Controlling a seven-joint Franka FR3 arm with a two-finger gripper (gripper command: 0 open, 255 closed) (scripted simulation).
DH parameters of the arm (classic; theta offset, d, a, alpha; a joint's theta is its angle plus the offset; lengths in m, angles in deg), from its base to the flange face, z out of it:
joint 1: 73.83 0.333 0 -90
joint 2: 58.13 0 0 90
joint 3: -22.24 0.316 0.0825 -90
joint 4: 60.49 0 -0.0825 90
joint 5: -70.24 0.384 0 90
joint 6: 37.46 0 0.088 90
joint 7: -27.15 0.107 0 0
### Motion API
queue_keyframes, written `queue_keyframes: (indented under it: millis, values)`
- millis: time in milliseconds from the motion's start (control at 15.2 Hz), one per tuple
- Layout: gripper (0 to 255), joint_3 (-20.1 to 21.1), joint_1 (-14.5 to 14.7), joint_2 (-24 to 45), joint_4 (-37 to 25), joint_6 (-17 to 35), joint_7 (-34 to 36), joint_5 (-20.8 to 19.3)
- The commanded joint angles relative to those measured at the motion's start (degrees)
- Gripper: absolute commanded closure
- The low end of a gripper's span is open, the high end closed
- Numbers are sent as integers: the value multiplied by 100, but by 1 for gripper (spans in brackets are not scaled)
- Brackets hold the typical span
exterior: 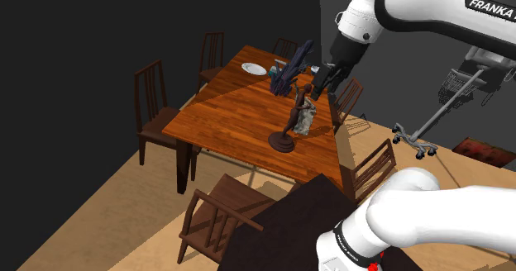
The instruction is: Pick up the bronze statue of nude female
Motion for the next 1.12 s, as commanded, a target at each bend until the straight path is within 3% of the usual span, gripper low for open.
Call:
queue_keyframes:
  millis: [0, 528, 1056]
  values:
    - [0, 0, 0, 0, 0, 0, 0, 0]
    - [0, -612, -424, 911, 242, 1409, -111, -154]
    - [0, -1244, -730, 2134, 79, 2703, -303, -65]
